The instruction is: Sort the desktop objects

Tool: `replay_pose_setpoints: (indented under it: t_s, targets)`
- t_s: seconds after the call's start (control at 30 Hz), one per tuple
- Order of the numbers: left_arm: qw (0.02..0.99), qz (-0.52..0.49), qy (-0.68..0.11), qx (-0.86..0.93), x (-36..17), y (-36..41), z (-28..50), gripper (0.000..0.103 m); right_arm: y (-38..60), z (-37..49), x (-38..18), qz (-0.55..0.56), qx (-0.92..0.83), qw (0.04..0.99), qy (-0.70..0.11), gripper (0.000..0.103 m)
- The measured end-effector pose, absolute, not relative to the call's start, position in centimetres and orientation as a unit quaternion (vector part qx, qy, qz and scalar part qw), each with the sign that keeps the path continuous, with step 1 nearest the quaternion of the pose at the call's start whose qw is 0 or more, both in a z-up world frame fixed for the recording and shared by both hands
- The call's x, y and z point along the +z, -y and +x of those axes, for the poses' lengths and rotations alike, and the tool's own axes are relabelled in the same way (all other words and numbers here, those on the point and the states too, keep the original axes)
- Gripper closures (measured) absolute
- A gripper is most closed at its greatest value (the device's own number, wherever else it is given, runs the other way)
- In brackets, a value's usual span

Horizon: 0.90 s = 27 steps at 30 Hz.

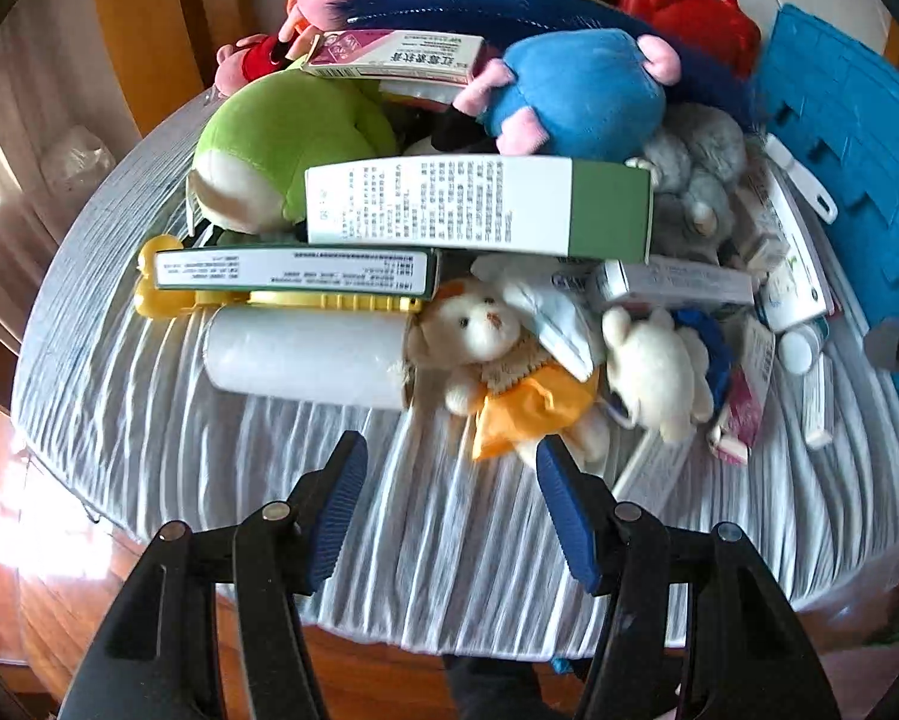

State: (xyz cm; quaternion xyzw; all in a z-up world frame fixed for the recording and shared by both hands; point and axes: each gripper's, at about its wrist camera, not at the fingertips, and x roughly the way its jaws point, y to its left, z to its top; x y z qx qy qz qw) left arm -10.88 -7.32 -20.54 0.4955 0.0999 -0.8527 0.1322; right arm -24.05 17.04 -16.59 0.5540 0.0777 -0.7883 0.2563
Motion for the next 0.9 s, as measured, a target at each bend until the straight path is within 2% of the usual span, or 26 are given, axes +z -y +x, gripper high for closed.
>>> replay_pose_setpoints:
  t_s: [0.23, 0.3, 0.53, 0.6, 0.7, 0.87, 0.9]
  targets:
    - [0.142, 0.489, -0.129, -0.851, -22.0, 7.6, -14.1, 0.046, -16.7, -24.4, -17.3, 0.564, -0.784, 0.248, -0.078, 0.000]
    - [0.138, 0.513, -0.129, -0.837, -22.8, 7.3, -14.7, 0.061, -16.8, -24.4, -17.6, 0.567, -0.783, 0.245, -0.079, 0.000]
    - [0.135, 0.510, -0.197, -0.827, -23.8, 8.0, -15.4, 0.061, -16.9, -24.8, -18.6, 0.574, -0.776, 0.248, -0.082, 0.000]
    - [0.132, 0.511, -0.196, -0.827, -24.2, 8.0, -16.1, 0.063, -16.4, -24.9, -19.0, 0.576, -0.771, 0.256, -0.086, 0.000]
    - [0.119, 0.502, -0.189, -0.835, -23.6, 7.7, -15.3, 0.073, -15.0, -24.7, -19.3, 0.576, -0.765, 0.272, -0.098, 0.000]
    - [0.097, 0.502, -0.174, -0.842, -22.7, 7.3, -12.2, 0.073, -12.0, -23.8, -20.0, 0.578, -0.749, 0.299, -0.124, 0.000]
    - [0.091, 0.502, -0.171, -0.843, -22.7, 7.3, -11.6, 0.073, -11.4, -23.6, -20.2, 0.577, -0.748, 0.302, -0.129, 0.003]
